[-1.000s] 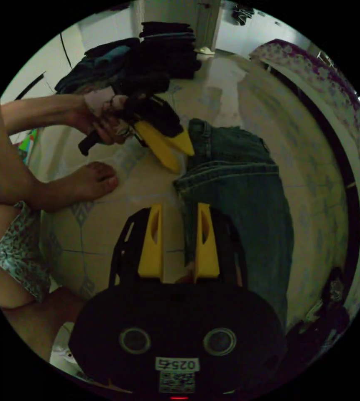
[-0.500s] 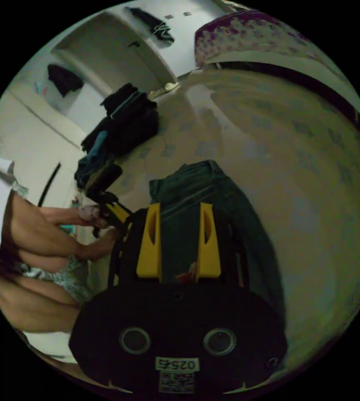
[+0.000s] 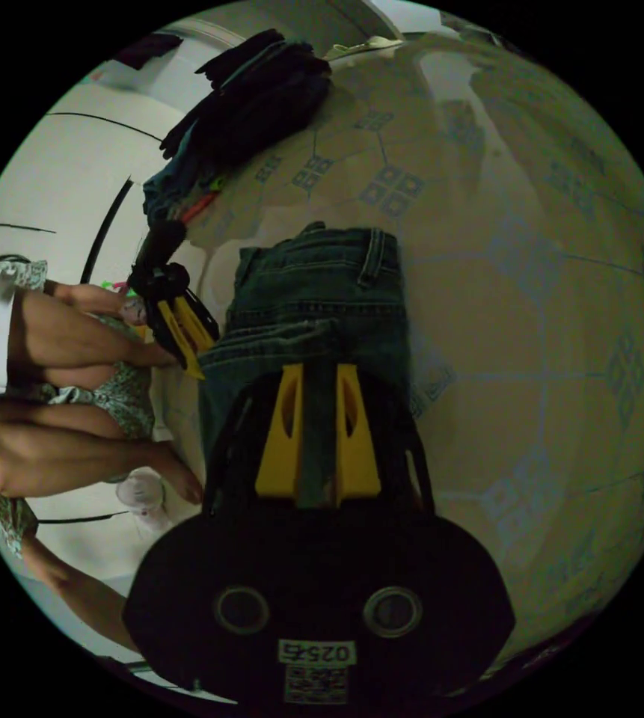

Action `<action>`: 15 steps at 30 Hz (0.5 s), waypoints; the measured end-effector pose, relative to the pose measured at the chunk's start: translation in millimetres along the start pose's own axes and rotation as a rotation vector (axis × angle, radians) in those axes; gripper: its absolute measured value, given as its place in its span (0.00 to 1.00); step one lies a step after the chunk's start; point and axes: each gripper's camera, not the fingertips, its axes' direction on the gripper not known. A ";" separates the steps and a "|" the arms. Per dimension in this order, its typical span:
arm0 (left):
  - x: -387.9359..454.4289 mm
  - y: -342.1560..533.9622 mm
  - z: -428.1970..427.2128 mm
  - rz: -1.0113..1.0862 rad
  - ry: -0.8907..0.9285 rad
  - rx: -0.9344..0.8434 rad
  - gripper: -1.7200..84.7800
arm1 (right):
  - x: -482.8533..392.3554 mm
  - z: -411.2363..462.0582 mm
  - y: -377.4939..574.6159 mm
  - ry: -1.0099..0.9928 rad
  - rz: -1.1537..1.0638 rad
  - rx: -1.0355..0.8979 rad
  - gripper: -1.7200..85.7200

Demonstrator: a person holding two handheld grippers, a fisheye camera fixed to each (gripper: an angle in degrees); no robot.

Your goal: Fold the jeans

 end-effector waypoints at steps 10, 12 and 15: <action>-22.2 8.1 0.6 0.093 -0.074 -0.005 0.05 | -25.4 -21.9 5.9 0.159 -0.004 0.139 0.11; -28.7 9.3 3.7 0.114 -0.096 -0.011 0.05 | -22.5 -18.0 -3.9 0.177 -0.004 0.104 0.12; -46.4 12.1 8.1 0.109 -0.094 -0.016 0.05 | -15.3 -16.5 -23.1 0.147 -0.003 0.063 0.12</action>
